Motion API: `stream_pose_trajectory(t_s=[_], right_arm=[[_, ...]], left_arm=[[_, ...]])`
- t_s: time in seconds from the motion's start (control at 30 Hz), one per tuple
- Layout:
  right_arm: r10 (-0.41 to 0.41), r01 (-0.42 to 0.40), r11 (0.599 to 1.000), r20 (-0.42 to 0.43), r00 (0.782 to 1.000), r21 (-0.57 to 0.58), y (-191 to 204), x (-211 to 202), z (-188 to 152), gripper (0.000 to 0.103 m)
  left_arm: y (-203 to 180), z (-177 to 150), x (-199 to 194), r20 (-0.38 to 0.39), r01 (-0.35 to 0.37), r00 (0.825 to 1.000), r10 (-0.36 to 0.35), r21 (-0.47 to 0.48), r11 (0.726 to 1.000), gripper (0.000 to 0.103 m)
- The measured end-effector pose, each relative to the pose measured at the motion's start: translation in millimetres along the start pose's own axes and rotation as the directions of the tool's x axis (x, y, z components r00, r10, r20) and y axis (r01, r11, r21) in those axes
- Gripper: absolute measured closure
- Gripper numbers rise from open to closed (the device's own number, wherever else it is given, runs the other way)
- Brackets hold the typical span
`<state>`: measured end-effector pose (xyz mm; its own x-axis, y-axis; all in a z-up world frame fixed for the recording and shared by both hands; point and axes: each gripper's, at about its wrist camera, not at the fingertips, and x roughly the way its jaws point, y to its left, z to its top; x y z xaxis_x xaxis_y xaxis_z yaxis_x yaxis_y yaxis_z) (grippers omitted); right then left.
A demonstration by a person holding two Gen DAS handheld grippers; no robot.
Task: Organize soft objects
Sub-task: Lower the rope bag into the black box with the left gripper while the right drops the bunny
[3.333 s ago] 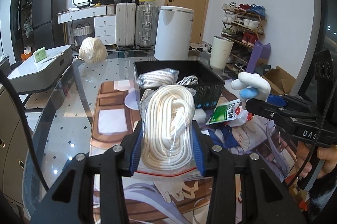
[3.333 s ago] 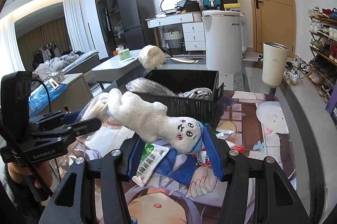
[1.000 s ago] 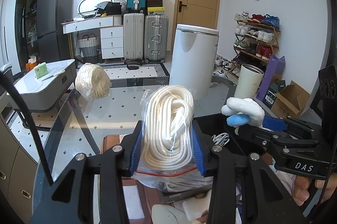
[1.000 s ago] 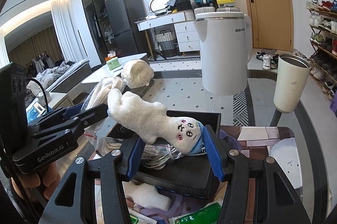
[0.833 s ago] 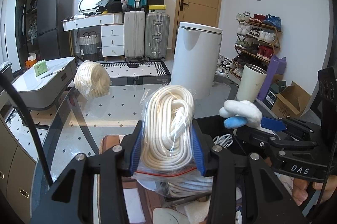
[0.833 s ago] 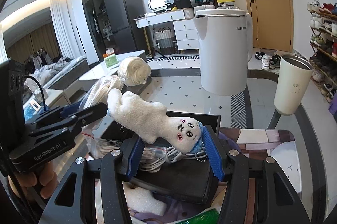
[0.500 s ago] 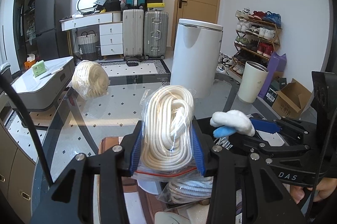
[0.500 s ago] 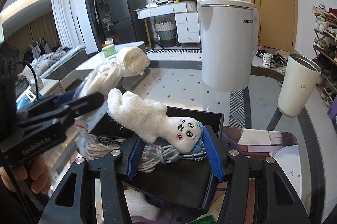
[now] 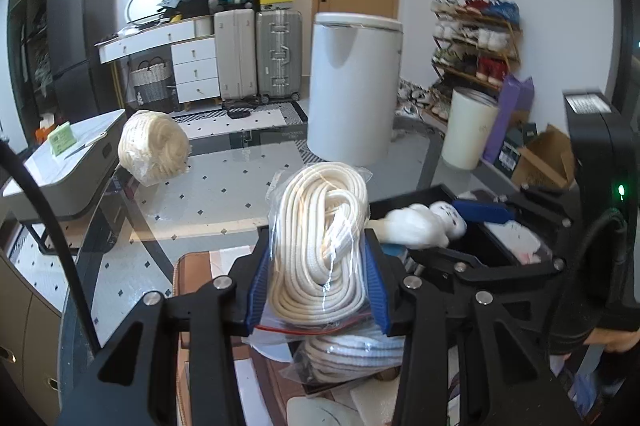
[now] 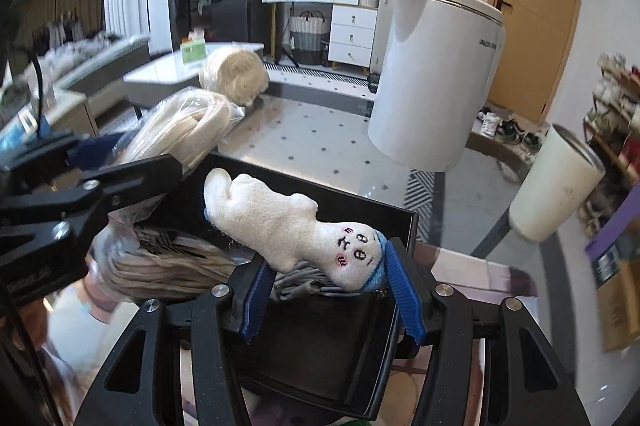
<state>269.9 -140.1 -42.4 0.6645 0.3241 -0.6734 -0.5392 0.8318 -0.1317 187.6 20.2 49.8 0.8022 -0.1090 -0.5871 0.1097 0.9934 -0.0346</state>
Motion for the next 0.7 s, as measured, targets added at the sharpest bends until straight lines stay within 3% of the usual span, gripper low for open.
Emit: stream_pose_trajectory(t_s=[0.37,0.5,0.7], right_arm=[[-0.015,0.01,0.997,-0.062,0.998,-0.076,2.4,7.6,3.3,0.046],[0.022,-0.028,0.995,-0.064,0.998,-0.097,3.2,3.3,3.4,0.027],[0.012,-0.013,0.994,-0.012,1.0,-0.107,2.9,-18.0,0.5,0.025]], left_arm=[[-6.5,-0.6,9.2,-0.066,0.027,0.998,-0.025,0.031,0.999,0.062],[-6.6,0.5,10.2,-0.074,0.032,0.997,-0.03,0.027,0.999,0.062],[-9.8,-1.4,14.4,-0.096,0.03,0.995,-0.026,0.037,0.999,0.061]])
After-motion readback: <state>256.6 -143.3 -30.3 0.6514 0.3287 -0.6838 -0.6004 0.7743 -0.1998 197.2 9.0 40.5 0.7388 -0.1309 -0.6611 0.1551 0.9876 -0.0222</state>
